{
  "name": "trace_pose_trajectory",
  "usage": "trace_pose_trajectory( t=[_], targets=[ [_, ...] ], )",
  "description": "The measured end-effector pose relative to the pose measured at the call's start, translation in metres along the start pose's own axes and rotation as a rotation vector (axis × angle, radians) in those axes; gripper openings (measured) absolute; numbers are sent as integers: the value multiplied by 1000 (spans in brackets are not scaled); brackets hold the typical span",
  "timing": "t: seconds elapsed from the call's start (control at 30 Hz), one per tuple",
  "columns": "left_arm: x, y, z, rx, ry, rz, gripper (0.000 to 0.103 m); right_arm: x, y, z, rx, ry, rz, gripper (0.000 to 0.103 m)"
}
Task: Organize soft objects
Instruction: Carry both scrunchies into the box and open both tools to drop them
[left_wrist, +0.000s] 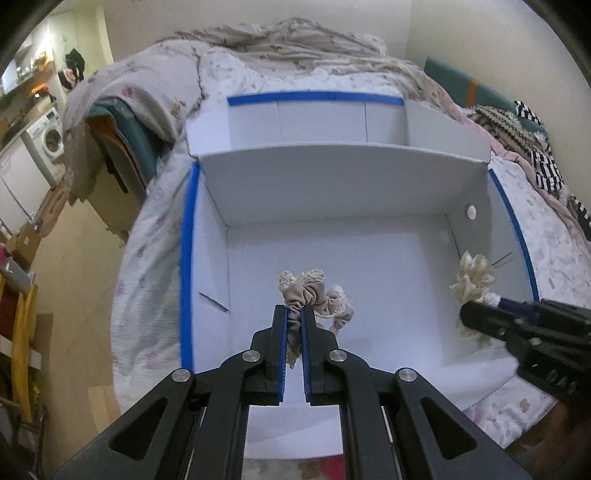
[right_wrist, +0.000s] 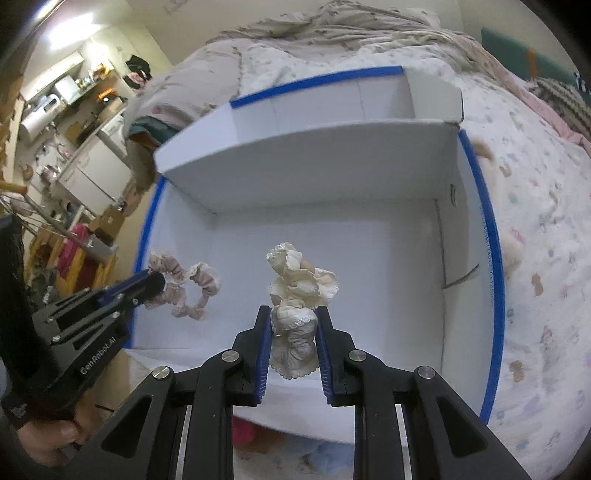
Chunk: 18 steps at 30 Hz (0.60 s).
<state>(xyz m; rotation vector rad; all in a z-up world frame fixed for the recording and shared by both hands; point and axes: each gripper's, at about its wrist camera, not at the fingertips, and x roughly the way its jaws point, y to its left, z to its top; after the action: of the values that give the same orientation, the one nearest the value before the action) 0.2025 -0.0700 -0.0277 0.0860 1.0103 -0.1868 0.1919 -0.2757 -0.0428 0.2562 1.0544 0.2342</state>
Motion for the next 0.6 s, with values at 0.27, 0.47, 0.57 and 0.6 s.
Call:
trace_pose_trajectory(
  t=[0.27, 0.47, 0.57, 0.6],
  targets=[
    [23, -3, -11, 10, 88, 11, 7, 35, -3, -6, -2, 99, -40, 25],
    [35, -1, -20, 3, 145, 13, 7, 55, -7, -15, -3, 174, -83, 25],
    [41, -1, -21, -3, 163, 10, 7, 62, -11, -17, -2, 193, -103, 25],
    [43, -2, -20, -4, 168, 11, 7, 63, -11, -17, -2, 194, -110, 25]
  ],
)
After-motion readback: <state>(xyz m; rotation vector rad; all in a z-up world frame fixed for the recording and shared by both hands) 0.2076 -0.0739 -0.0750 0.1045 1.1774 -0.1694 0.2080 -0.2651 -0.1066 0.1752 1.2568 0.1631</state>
